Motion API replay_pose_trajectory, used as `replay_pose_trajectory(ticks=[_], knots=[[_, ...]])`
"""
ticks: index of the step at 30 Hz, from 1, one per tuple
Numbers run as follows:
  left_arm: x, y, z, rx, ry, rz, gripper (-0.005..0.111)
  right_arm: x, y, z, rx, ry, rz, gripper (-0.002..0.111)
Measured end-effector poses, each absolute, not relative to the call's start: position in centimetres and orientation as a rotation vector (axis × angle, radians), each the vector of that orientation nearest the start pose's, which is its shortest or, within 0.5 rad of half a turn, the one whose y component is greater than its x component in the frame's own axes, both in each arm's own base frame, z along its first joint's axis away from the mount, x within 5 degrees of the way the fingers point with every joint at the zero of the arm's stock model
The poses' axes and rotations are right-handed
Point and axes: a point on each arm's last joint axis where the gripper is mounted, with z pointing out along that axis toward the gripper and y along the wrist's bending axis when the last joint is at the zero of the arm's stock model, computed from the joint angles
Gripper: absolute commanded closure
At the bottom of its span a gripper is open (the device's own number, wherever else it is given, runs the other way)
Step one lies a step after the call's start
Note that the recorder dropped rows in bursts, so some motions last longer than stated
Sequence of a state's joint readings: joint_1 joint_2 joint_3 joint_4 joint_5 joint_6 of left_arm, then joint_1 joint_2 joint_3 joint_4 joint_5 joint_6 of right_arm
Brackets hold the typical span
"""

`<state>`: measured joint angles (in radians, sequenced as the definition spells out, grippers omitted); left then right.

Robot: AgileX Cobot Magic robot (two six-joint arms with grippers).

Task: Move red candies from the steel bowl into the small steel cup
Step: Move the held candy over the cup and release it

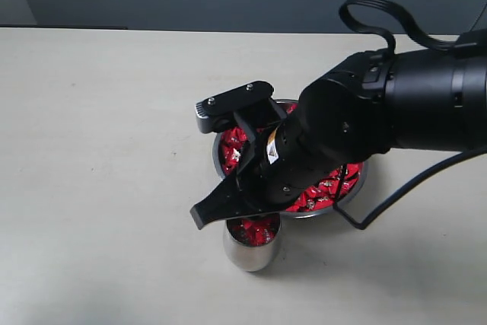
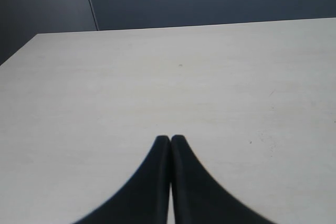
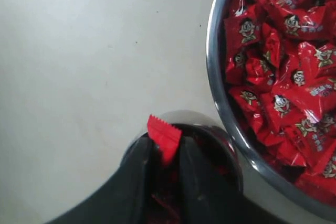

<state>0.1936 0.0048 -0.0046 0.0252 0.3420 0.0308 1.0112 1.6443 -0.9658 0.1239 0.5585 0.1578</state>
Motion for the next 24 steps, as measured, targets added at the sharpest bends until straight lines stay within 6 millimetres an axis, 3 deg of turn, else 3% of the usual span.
replay_pose_trajectory(ticks=[17,19,24], knots=[[5.26,1.11,18.36,-0.133,1.825,0.183,0.106,16.40,27.21,19.54,-1.054,2.603,0.421,0.108],[5.26,1.11,18.36,-0.133,1.825,0.183,0.106,16.39,27.19,19.53,-1.055,2.605,0.420,0.102],[5.26,1.11,18.36,-0.133,1.825,0.183,0.106,16.34,27.13,19.50,-1.067,2.608,0.413,0.073]])
